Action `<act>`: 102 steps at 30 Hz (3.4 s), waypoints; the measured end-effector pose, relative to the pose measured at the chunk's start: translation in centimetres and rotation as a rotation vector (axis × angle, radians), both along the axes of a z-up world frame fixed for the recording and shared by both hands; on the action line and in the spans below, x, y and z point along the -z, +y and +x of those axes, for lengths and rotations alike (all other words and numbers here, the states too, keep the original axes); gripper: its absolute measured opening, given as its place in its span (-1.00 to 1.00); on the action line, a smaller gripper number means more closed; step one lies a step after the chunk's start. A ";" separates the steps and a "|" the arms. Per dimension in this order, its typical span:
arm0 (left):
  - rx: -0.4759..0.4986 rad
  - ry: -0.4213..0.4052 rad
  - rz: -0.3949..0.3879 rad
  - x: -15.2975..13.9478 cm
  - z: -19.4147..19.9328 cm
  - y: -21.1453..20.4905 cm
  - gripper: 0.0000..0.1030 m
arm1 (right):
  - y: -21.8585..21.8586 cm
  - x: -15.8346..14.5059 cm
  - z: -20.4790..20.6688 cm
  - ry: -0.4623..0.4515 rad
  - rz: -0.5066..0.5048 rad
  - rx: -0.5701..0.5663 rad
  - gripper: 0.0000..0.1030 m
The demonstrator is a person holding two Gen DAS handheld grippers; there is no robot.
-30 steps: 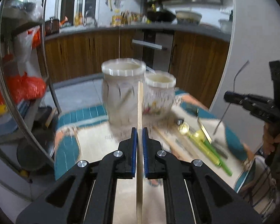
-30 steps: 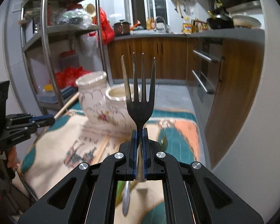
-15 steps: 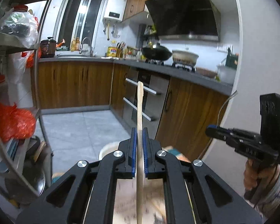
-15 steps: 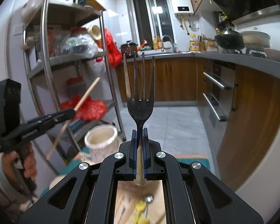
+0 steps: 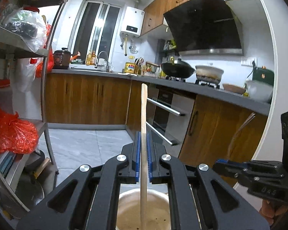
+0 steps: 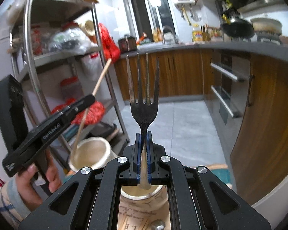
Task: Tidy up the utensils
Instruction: 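Place the silver fork in the short cup with right tool while left tool places chopstick in tall cup, then open both tools and withdraw them from the holder back over the utensils, then grasp the gold fork with the right tool while the left tool grasps another chopstick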
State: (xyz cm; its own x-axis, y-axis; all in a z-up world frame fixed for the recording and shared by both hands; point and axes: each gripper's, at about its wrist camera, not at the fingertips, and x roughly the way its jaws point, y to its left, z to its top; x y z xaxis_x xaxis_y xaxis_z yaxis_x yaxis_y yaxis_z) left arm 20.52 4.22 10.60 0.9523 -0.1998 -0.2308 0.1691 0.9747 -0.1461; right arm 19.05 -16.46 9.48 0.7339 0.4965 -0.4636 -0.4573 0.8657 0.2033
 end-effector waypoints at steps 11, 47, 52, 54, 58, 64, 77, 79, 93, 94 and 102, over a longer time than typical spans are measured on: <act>0.022 0.072 0.019 2.9 -1.4 0.9 -0.89 | 1.4 3.9 1.2 0.109 -0.058 0.001 -0.88; 0.011 0.067 0.038 1.7 -10.6 1.1 0.89 | -2.0 2.4 -4.9 0.022 -0.037 0.062 0.71; -0.015 0.087 0.067 1.9 -12.0 1.2 0.89 | -4.7 2.1 -7.6 -0.016 -0.047 0.137 0.88; -0.019 0.103 0.080 2.0 -12.4 1.1 0.89 | -5.5 2.1 -8.4 -0.029 -0.058 0.154 0.89; -0.015 0.129 0.101 2.7 -13.4 0.9 0.90 | -6.7 2.6 -9.9 -0.024 -0.067 0.176 0.90; -0.025 0.180 0.131 4.2 -14.3 0.4 0.90 | -8.3 3.9 -11.2 0.006 -0.085 0.201 0.90; -0.006 0.271 0.162 7.1 -15.1 -0.7 0.90 | -9.3 7.0 -11.9 0.095 -0.127 0.196 0.90; 0.001 0.292 0.159 7.5 -15.0 -0.9 0.90 | -9.2 7.3 -12.0 0.100 -0.130 0.185 0.90; 0.066 0.517 0.226 10.9 -13.9 -4.3 0.89 | -9.8 9.1 -11.8 0.165 -0.138 0.155 0.90; 0.072 0.532 0.221 11.2 -13.8 -4.6 0.89 | -9.7 9.2 -11.8 0.169 -0.141 0.152 0.90; 0.089 0.594 0.246 12.8 -13.3 -6.5 0.89 | -9.8 10.1 -11.4 0.203 -0.161 0.134 0.90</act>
